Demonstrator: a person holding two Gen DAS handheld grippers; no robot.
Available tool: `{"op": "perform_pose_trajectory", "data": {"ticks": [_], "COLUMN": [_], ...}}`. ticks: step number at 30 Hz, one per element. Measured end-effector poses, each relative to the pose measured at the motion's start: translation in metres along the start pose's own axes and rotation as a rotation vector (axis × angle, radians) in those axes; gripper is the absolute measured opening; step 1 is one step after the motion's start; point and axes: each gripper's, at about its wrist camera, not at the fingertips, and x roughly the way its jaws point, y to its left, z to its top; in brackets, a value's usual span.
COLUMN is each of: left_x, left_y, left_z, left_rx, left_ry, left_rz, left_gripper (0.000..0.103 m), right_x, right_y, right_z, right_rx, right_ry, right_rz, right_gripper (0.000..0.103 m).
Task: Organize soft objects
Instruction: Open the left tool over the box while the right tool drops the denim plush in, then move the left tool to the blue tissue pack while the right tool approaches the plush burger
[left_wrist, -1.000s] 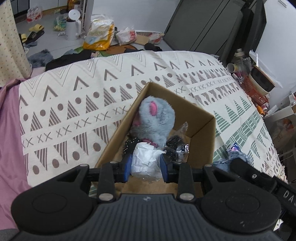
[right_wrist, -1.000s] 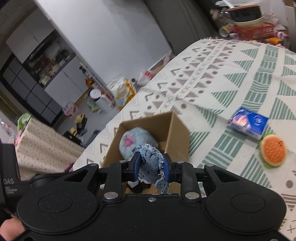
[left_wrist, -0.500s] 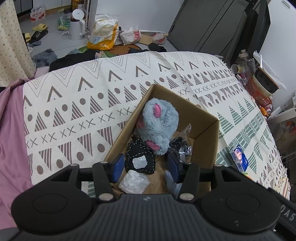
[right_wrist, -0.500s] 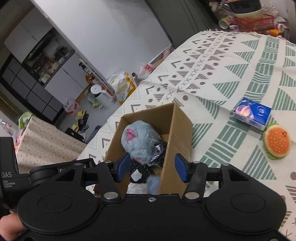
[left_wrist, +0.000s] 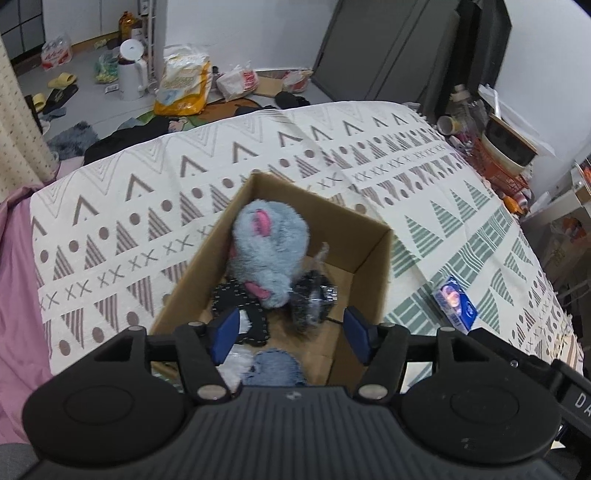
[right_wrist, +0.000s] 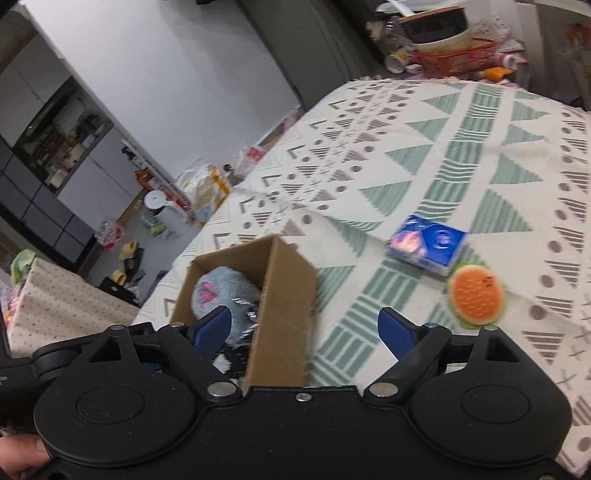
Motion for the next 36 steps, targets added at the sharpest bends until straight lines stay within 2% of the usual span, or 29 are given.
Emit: {"op": "perform_pose_trajectory", "data": {"ticks": [4, 6, 8, 13, 22, 36], "left_x": [-0.001, -0.002, -0.004, -0.005, -0.005, 0.005], "left_y": [-0.020, -0.032, -0.043, -0.066, -0.099, -0.146], "left_z": [-0.001, -0.002, -0.003, -0.006, -0.009, -0.023], "left_rx": [0.029, 0.052, 0.079, 0.122, 0.159, 0.210], "left_ry": [-0.011, -0.014, -0.028, -0.037, -0.054, -0.052], "left_rz": [-0.004, 0.002, 0.012, 0.019, 0.016, -0.028], "left_gripper": [0.064, 0.075, 0.079, 0.079, 0.079, 0.079], "right_x": [-0.009, -0.013, -0.015, -0.022, -0.032, -0.042], "right_y": [-0.012, -0.020, -0.027, -0.044, -0.074, -0.121], "right_z": [0.003, 0.005, 0.007, 0.011, 0.016, 0.019], "right_rx": [0.014, 0.030, 0.045, 0.073, 0.131, 0.222], "right_ry": [-0.021, -0.029, -0.036, -0.053, -0.062, -0.073], "right_rz": [-0.038, -0.043, -0.047, -0.082, -0.099, -0.100], "right_gripper": [0.091, 0.092, 0.092, 0.103, 0.103, 0.103]}}
